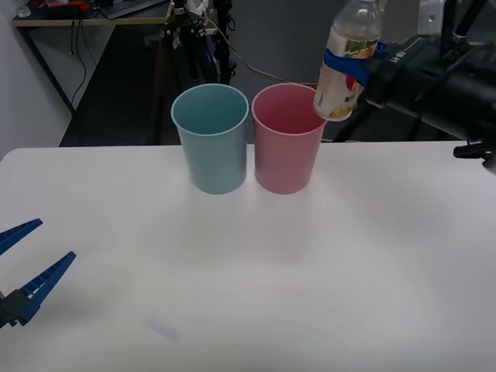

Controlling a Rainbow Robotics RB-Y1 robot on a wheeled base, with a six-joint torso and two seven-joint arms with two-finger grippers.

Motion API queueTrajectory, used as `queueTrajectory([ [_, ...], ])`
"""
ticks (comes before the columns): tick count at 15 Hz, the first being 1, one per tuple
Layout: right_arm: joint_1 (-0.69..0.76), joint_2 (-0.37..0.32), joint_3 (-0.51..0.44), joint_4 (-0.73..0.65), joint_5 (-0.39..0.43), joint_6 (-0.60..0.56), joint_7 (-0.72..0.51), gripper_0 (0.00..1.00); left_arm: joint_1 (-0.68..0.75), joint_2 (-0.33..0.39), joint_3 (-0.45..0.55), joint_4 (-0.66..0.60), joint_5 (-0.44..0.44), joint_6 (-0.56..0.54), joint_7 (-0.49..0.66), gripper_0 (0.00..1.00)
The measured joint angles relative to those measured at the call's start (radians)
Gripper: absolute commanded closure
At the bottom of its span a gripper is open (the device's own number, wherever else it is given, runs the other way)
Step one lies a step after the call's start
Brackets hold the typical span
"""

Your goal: Grasp the object on the table and drop it into the matching bin: aluminum can to the light blue bin, PET bottle to the pink bin.

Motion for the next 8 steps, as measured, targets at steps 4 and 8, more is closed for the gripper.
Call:
queueTrajectory([
  [4,-0.177,0.132,0.115,0.223,-0.016,0.0,0.0,1.0,0.0,0.0,0.0,0.0,0.0,0.0,0.0,0.0],
  [8,-0.241,0.242,0.141,0.355,0.0,0.0,0.0,1.0,0.0,0.0,0.0,0.0,0.0,0.0,0.0,0.0],
])
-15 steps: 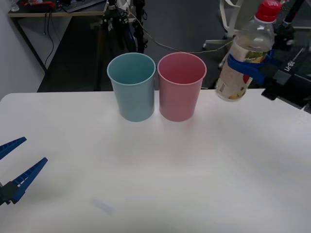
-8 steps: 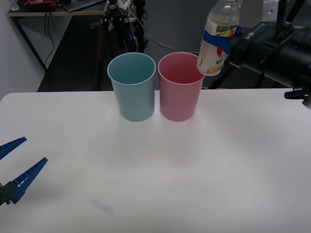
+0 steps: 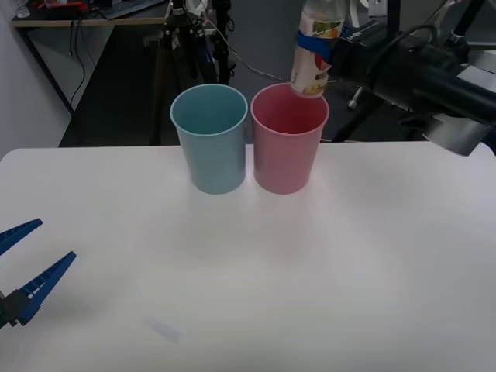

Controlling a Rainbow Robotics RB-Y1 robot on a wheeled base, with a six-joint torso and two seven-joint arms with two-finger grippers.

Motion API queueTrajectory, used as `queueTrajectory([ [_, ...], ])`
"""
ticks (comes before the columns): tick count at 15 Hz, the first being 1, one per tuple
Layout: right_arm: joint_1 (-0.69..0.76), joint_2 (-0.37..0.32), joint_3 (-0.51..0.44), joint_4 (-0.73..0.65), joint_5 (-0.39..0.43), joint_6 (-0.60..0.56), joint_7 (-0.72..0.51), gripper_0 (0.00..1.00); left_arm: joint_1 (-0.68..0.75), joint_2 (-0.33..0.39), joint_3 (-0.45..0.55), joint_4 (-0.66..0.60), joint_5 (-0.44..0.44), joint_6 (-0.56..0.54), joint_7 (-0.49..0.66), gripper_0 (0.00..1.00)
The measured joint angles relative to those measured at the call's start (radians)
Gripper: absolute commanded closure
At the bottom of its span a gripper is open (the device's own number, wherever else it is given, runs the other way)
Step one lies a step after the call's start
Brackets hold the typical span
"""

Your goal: Grasp the object on the table and drop it into the matching bin: aluminum can to the light blue bin, PET bottle to the pink bin.

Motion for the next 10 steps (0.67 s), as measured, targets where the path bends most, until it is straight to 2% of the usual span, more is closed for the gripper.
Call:
queueTrajectory([
  [6,-0.028,0.095,0.0,0.098,0.057,0.001,-0.002,1.0,0.0,0.0,0.0,0.0,0.0,0.0,0.0,0.0],
  [7,-0.029,0.1,0.0,0.102,0.063,0.001,-0.005,0.96,0.0,0.0,0.0,0.0,0.0,0.0,0.0,0.0],
  [8,-0.03,0.101,0.0,0.102,0.068,0.001,-0.008,0.83,0.0,0.0,0.0,0.0,0.0,0.0,0.0,0.0],
  [9,-0.03,0.102,0.0,0.102,0.07,0.002,-0.012,0.64,0.0,0.0,0.0,0.0,0.0,0.0,0.0,0.0],
  [10,-0.029,0.103,0.0,0.102,0.07,0.003,-0.017,0.25,0.0,0.0,0.0,0.0,0.0,0.0,0.0,0.0],
])
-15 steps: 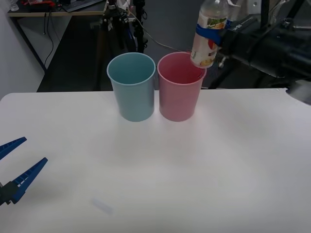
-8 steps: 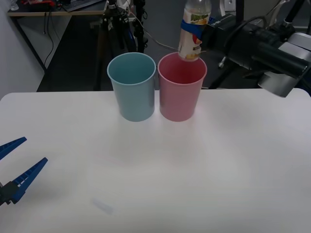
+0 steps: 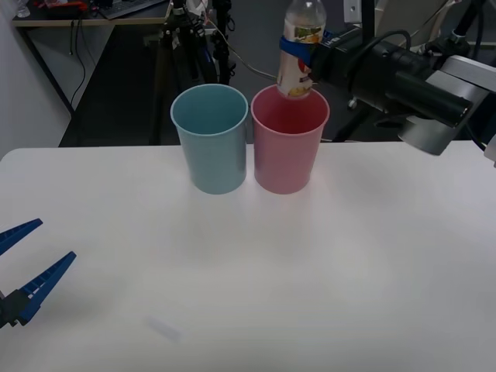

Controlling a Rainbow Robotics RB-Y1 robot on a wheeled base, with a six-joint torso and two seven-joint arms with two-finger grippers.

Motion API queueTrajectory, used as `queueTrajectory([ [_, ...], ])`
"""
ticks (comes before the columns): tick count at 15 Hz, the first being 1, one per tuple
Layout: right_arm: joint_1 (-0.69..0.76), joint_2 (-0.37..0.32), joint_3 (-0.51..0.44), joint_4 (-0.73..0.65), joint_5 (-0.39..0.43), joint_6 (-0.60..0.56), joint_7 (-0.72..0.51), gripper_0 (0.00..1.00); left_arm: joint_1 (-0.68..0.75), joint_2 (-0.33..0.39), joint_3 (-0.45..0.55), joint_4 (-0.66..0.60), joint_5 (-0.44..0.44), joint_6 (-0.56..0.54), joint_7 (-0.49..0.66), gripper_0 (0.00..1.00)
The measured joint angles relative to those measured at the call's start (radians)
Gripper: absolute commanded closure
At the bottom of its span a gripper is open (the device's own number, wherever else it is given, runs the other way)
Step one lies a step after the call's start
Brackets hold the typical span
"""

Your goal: Grasp the object on the table and drop it into the matching bin: aluminum can to the light blue bin, PET bottle to the pink bin.

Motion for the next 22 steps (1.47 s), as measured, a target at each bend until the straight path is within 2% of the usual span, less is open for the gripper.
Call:
queueTrajectory([
  [1,0.0,0.001,0.0,0.0,0.0,0.0,-0.005,0.0,0.0,0.0,0.0,0.0,0.0,0.0,0.0,0.0],
  [18,0.001,-0.004,-0.001,-0.02,0.002,0.002,-0.024,0.0,0.0,0.0,0.0,0.0,0.0,0.0,0.0,0.0],
  [20,0.009,-0.036,-0.001,-0.058,-0.022,0.003,-0.02,0.0,0.0,0.0,0.0,0.0,0.0,0.0,0.0,0.0],
  [22,0.034,-0.097,-0.002,-0.134,-0.057,0.016,-0.012,0.0,0.0,0.0,0.0,0.0,0.0,0.0,0.0,0.0],
])
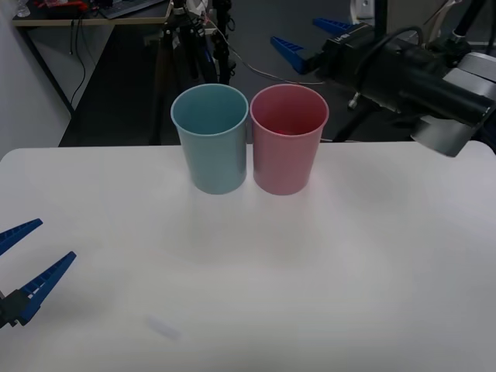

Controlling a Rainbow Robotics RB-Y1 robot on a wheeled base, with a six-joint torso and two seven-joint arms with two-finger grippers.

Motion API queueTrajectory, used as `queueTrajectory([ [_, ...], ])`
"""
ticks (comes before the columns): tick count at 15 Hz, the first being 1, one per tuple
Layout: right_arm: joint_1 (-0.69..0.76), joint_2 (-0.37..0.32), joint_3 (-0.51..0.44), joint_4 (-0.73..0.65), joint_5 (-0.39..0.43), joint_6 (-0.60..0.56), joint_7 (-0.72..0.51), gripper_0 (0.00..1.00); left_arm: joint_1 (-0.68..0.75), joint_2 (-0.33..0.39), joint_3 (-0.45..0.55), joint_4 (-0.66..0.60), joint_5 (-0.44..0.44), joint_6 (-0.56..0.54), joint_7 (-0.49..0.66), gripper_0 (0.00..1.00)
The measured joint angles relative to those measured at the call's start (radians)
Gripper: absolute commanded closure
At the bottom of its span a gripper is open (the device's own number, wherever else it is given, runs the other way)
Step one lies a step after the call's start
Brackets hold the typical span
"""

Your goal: Grasp the object on the table and drop it into the matching bin: aluminum can to the light blue bin, PET bottle to the pink bin.

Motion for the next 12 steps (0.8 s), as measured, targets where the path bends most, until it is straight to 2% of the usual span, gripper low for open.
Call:
queueTrajectory([
  [3,0.058,-0.078,-0.018,-0.103,-0.034,0.006,0.014,0.0,0.0,0.0,0.0,0.0,0.0,0.0,0.0,0.0],
  [12,0.414,-0.197,-0.324,-0.389,0.043,0.023,0.033,0.0,0.0,0.0,0.0,0.0,0.0,0.0,0.0,0.0],
])
